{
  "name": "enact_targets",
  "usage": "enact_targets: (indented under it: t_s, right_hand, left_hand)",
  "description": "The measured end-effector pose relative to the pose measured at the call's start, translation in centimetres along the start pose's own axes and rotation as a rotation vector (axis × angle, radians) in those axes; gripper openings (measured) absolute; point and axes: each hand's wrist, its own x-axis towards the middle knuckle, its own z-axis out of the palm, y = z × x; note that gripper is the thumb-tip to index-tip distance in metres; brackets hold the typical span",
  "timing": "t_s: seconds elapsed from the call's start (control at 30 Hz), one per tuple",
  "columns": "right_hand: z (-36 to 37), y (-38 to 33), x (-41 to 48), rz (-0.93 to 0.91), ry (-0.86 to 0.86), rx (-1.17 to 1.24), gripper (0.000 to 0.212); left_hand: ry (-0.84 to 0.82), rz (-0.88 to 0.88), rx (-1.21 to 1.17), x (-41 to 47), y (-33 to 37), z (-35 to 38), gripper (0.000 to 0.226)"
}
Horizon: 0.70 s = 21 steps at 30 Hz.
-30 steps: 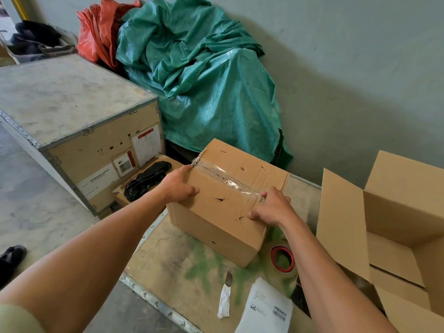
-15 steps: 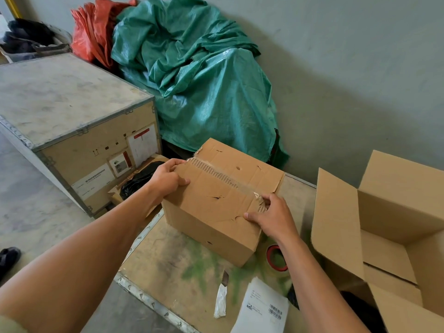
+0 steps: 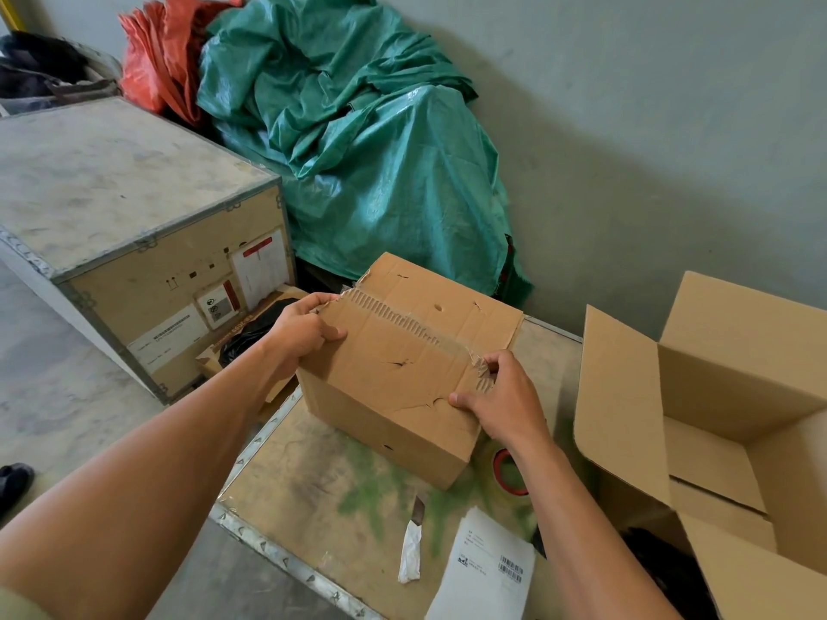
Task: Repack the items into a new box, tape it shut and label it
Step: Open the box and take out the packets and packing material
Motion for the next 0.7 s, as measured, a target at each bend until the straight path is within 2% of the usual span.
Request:
enact_targets:
  t_s: [0.17, 0.37, 0.53, 0.6, 0.7]
  right_hand:
    - [-0.1, -0.1, 0.1, 0.016, -0.013, -0.028, 0.072]
    - [0.5, -0.1, -0.7, -0.026, 0.037, 0.003, 0.061]
    - [0.5, 0.2, -0.7, -0.013, 0.032, 0.06, 0.061]
    - [0.3, 0.3, -0.3, 0.002, -0.004, 0.094, 0.065]
    - [-0.3, 0.2, 0.7, -0.004, -0.072, 0.04, 0.085]
  left_hand:
    - [-0.005, 0.013, -0.052, 0.0, 0.1, -0.1, 0.043]
    - [-0.013, 0.015, -0.079, -0.2, 0.0, -0.3, 0.041]
    - [-0.022, -0.004, -0.034, 0.0, -0.1, -0.6, 0.052]
    - [-0.02, -0.017, -0.048, 0.2, -0.2, -0.9, 0.053]
    - [-0.026, -0.018, -0.054, 0.6, -0.3, -0.8, 0.054]
